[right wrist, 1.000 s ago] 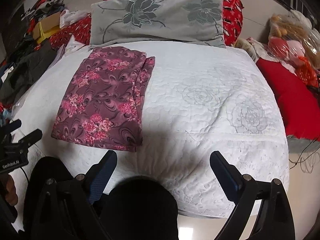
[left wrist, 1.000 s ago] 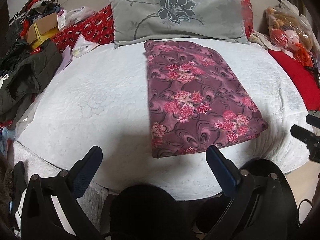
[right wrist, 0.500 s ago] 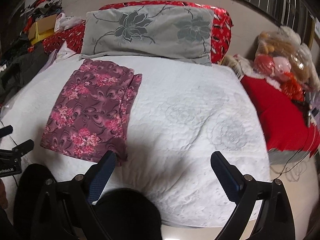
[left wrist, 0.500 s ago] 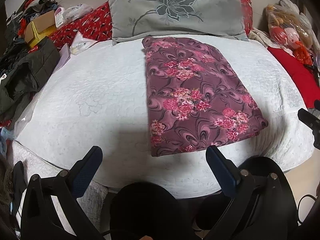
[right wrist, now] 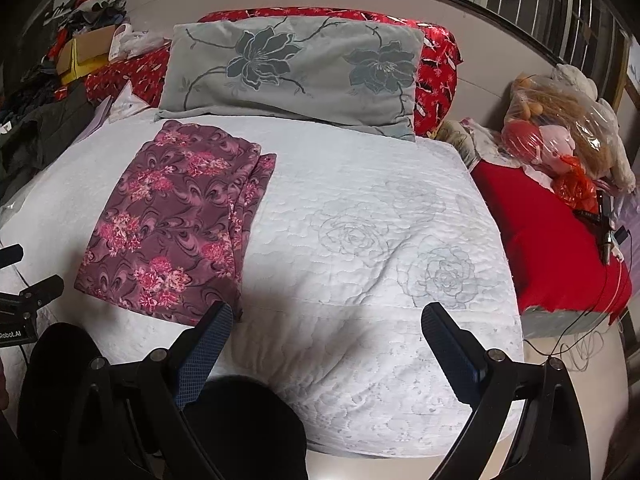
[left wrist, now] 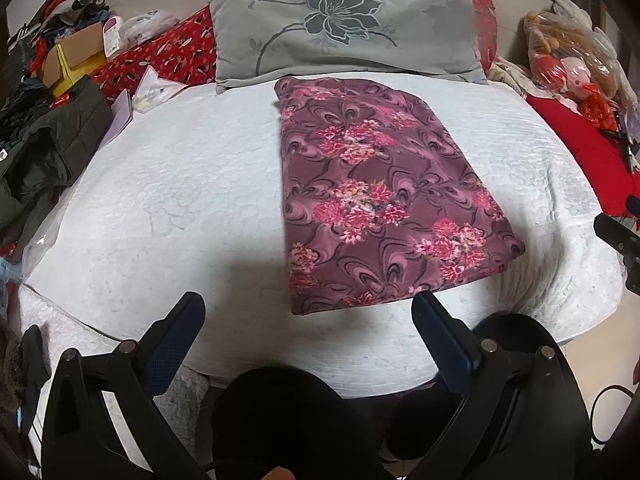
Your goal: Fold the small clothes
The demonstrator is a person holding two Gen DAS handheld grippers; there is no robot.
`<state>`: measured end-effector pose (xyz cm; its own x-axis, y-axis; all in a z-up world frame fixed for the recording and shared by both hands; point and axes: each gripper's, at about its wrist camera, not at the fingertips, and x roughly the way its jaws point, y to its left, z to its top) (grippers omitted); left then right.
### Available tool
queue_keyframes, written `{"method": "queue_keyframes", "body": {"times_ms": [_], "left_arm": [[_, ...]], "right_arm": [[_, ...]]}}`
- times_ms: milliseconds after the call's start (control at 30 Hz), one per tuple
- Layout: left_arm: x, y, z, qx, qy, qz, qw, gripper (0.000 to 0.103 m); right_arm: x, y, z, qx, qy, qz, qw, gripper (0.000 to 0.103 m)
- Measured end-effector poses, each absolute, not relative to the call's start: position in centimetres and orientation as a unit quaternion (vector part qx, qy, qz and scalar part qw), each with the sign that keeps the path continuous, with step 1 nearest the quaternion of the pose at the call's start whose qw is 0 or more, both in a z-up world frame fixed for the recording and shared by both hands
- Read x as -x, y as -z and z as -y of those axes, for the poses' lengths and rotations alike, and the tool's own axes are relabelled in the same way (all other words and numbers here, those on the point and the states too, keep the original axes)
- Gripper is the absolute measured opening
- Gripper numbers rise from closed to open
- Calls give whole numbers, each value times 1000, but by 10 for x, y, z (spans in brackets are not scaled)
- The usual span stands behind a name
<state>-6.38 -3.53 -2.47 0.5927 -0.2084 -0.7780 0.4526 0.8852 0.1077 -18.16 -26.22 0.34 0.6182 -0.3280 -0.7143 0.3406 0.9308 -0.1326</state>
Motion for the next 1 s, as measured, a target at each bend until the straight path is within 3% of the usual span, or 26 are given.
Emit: {"method": "queue_keyframes", "body": {"times_ms": [1000], "left_arm": [[83,14,52,-135,231,-408,873,103]], "right_arm": [[187,-5,258,-18,176,-400,899,97]]}}
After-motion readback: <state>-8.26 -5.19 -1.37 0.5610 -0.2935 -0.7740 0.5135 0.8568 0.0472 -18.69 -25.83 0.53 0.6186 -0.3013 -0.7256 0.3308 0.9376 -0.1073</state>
